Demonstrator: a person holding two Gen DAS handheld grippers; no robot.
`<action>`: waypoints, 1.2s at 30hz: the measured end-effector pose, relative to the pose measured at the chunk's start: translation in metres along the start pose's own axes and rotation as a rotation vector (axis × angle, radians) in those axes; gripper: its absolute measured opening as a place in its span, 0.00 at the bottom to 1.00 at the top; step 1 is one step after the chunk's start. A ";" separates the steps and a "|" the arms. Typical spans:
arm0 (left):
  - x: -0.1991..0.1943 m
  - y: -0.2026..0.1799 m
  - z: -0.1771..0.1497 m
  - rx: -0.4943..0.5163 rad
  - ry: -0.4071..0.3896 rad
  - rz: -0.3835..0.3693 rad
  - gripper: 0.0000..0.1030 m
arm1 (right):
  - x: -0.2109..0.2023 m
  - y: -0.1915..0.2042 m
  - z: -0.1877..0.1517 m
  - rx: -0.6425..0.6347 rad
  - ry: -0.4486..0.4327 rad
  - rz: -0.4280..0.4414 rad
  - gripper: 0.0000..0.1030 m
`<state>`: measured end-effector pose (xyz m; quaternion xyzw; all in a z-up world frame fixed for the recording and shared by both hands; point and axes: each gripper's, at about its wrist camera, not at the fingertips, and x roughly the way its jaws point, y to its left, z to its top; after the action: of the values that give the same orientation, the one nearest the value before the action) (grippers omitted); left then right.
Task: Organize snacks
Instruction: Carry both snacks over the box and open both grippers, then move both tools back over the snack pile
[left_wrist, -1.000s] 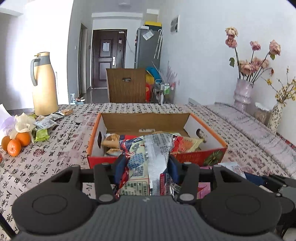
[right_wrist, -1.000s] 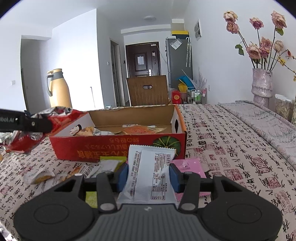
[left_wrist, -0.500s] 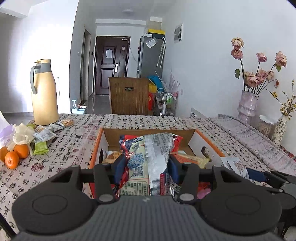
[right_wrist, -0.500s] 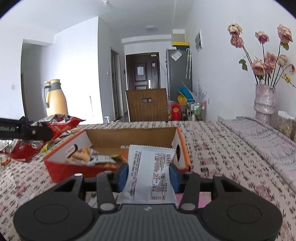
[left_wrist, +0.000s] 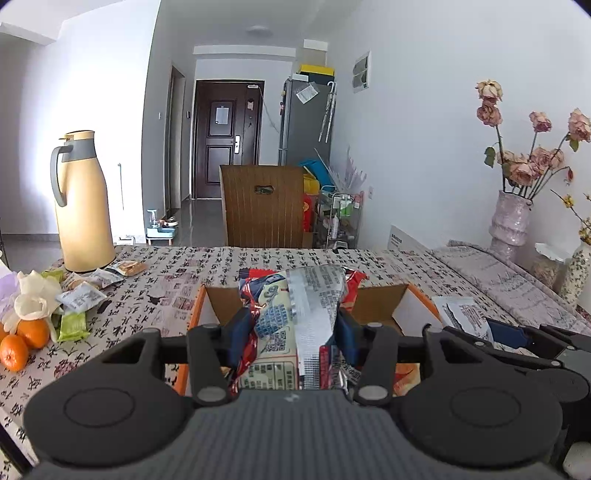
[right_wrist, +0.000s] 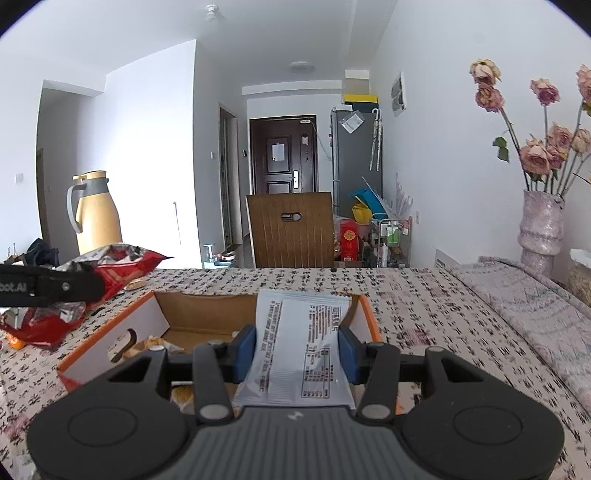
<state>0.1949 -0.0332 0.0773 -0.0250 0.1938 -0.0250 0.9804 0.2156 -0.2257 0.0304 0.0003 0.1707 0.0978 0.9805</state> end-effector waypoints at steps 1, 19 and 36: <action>0.004 0.000 0.002 -0.001 0.000 0.000 0.48 | 0.004 0.001 0.002 -0.002 0.000 0.002 0.45; 0.077 0.021 -0.009 -0.064 0.068 0.047 0.48 | 0.072 -0.005 -0.005 0.032 0.075 -0.018 0.45; 0.075 0.036 -0.017 -0.146 0.035 0.069 1.00 | 0.071 -0.018 -0.011 0.105 0.084 -0.037 1.00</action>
<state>0.2593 -0.0023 0.0315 -0.0894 0.2129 0.0228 0.9727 0.2808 -0.2303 -0.0042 0.0446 0.2164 0.0708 0.9727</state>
